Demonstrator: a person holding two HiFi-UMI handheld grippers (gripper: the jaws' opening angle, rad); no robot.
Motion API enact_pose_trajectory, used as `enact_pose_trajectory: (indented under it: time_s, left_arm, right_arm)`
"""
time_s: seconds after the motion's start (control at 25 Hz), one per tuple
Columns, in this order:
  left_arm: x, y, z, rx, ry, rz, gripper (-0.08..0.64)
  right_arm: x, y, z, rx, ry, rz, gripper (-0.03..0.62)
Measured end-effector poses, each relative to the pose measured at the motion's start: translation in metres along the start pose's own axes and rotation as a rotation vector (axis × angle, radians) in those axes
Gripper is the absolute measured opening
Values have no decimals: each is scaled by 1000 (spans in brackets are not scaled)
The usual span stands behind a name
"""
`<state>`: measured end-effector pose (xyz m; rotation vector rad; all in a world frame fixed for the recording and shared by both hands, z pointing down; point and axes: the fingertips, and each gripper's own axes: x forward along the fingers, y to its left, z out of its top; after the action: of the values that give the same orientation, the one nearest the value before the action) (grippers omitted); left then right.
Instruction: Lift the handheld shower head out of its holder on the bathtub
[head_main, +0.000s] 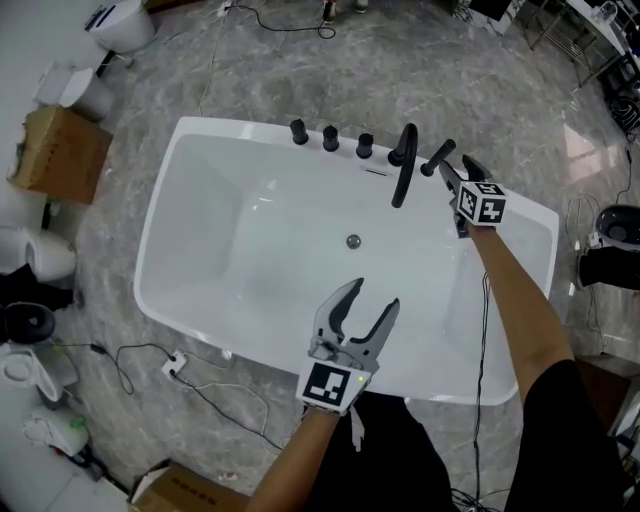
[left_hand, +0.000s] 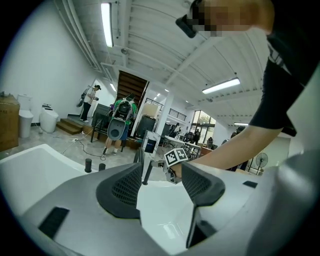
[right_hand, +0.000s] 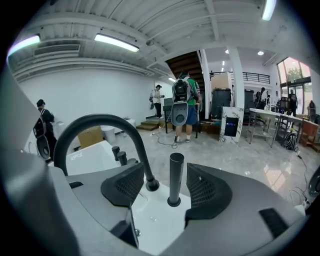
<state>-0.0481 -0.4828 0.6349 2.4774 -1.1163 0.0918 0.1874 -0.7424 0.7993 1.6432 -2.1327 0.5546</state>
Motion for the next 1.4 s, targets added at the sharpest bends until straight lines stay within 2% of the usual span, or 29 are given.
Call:
enact_pose_trajectory:
  time_s: [0.12,0.4,0.52,0.68,0.84,0.88,0.92,1.12,1.4]
  left_arm:
    - [2,-1,-2,-4,-7,-12,229]
    - [-11,4,-30,-54,53,-7,230]
    - [-11,6,-28,-104,30,-16,232]
    - [-22,8,-38,-135,47,3,232]
    - [-26,8,-46,-131,63,-12,232]
    - [-27,9,-48,-133,62,-13,232]
    - [-27,9,-50,-137,61,-13,232]
    - [-31,9,-53,-173,57,1,232]
    - [-38,0,-29,-125,40,4,232]
  right_arm:
    - [10,-7,1,6,2,-6,241]
    - [31,-13,-11,178,-22,-24,241]
    - [41,-24,-8,240,-35,-49,241]
    - [55,-22,-6,160,-26,-68,241]
    - [61,-27,-8,130,-10,-99,231]
    - [62,-28,-9,117,-5,-105,199]
    - [63,-28,-10,103,-1,-110,133]
    - [63,-26,-12,68,24,-88,126]
    - [44,-18,11,55,12,-63,124]
